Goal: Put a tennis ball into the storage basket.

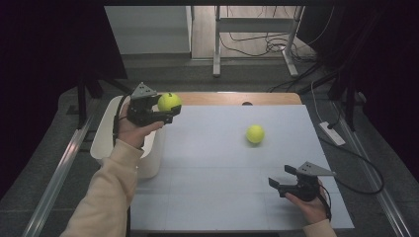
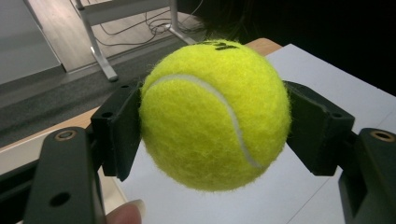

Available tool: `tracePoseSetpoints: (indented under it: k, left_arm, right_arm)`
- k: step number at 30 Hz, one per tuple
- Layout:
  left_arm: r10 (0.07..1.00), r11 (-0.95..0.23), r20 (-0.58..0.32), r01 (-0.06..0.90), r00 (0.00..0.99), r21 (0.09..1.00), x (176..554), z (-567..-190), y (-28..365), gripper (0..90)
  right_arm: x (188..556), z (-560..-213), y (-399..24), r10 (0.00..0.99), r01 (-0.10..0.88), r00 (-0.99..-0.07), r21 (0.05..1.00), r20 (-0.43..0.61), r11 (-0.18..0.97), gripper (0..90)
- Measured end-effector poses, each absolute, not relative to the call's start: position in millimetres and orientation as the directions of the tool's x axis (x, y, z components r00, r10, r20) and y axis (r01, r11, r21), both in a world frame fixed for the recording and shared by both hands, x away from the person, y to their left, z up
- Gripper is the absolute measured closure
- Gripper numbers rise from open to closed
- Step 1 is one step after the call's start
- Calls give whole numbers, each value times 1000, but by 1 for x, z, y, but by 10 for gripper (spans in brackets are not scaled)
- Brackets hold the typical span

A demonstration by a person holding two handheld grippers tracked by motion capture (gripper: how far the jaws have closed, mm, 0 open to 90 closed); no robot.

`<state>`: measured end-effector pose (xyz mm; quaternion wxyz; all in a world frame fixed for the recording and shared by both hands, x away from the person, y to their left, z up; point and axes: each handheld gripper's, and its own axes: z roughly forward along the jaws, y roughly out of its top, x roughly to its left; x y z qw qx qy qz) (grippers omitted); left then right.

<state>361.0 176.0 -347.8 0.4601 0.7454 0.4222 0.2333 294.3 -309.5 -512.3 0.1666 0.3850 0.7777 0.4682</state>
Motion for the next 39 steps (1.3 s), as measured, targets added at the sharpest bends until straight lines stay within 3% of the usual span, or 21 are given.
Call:
tracePoseSetpoints:
  k: [39]
  left_arm:
    - [915,-195,-21,490,402,850,388,-356,220,272]
  right_arm:
    - [294,-511,-309,756,441,-647,857,99,265,139]
